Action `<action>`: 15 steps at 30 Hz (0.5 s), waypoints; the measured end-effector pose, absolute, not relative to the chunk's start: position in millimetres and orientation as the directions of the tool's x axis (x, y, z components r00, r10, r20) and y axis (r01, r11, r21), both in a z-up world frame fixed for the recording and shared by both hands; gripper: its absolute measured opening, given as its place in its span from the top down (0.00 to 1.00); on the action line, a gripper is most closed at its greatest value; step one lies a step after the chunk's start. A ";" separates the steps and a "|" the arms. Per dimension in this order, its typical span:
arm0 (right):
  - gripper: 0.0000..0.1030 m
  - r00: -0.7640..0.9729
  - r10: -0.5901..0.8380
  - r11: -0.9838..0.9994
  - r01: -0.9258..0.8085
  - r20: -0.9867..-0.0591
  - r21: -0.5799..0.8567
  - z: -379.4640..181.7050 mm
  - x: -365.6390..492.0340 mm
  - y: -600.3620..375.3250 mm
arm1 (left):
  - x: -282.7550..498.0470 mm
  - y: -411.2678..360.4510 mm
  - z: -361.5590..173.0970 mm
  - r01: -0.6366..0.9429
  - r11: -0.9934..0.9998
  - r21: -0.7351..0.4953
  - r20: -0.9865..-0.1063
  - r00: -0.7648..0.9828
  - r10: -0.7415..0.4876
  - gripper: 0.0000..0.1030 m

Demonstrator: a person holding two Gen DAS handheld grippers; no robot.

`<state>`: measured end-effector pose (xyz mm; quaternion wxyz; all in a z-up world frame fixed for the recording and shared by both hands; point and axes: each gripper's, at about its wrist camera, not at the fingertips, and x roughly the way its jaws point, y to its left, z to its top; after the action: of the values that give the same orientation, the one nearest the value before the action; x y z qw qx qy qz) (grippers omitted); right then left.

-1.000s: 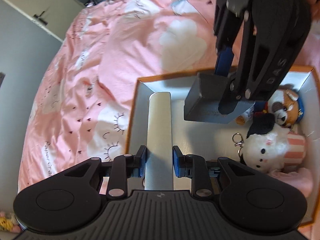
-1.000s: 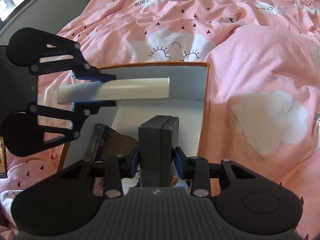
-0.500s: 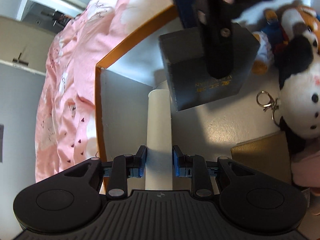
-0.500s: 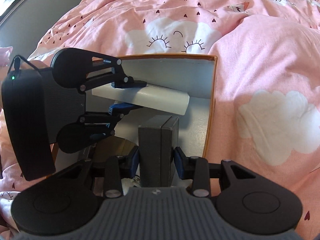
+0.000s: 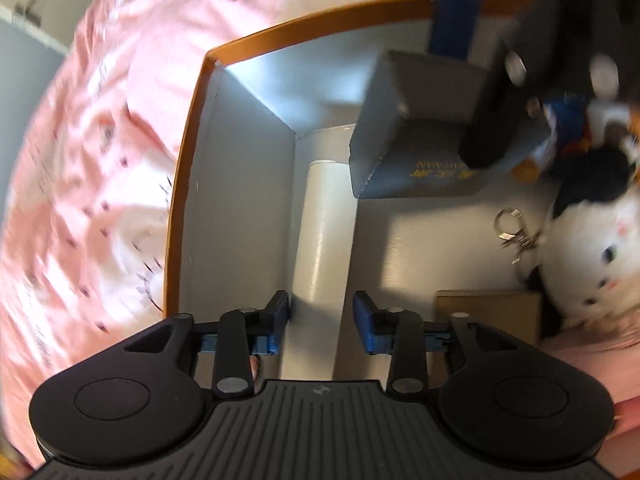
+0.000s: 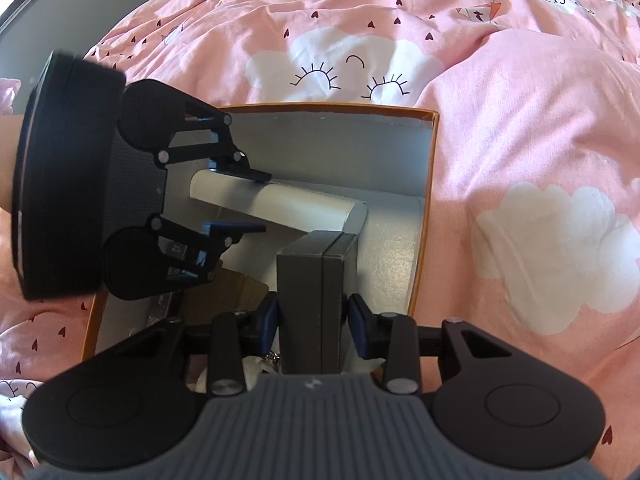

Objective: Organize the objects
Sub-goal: 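Lower the white box into the orange box and open the left gripper while the right holds the dark box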

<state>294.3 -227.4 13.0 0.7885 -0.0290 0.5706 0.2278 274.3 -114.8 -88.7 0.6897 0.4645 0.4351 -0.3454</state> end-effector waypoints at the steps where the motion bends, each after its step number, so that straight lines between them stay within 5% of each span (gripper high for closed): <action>1: 0.62 0.245 0.325 0.895 -0.393 -0.914 0.213 13.2 295.5 -226.6 | 276.6 -112.9 -85.2 0.881 0.358 0.310 -0.930 0.359 -0.078 0.56; 5: 0.62 0.237 0.326 0.893 -0.396 -0.915 0.215 11.9 295.3 -225.5 | 284.8 -106.0 -77.7 0.866 0.454 0.210 -0.956 0.280 -0.092 0.58; 15: 0.62 0.203 0.372 0.890 -0.355 -0.906 0.286 7.9 303.1 -226.6 | 277.1 -109.7 -90.4 0.853 0.479 0.210 -0.961 0.270 -0.060 0.57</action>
<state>303.1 -226.6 7.9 0.7756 0.0069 0.5861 0.2344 277.1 -109.7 -90.4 0.6944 0.3907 0.5071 -0.3285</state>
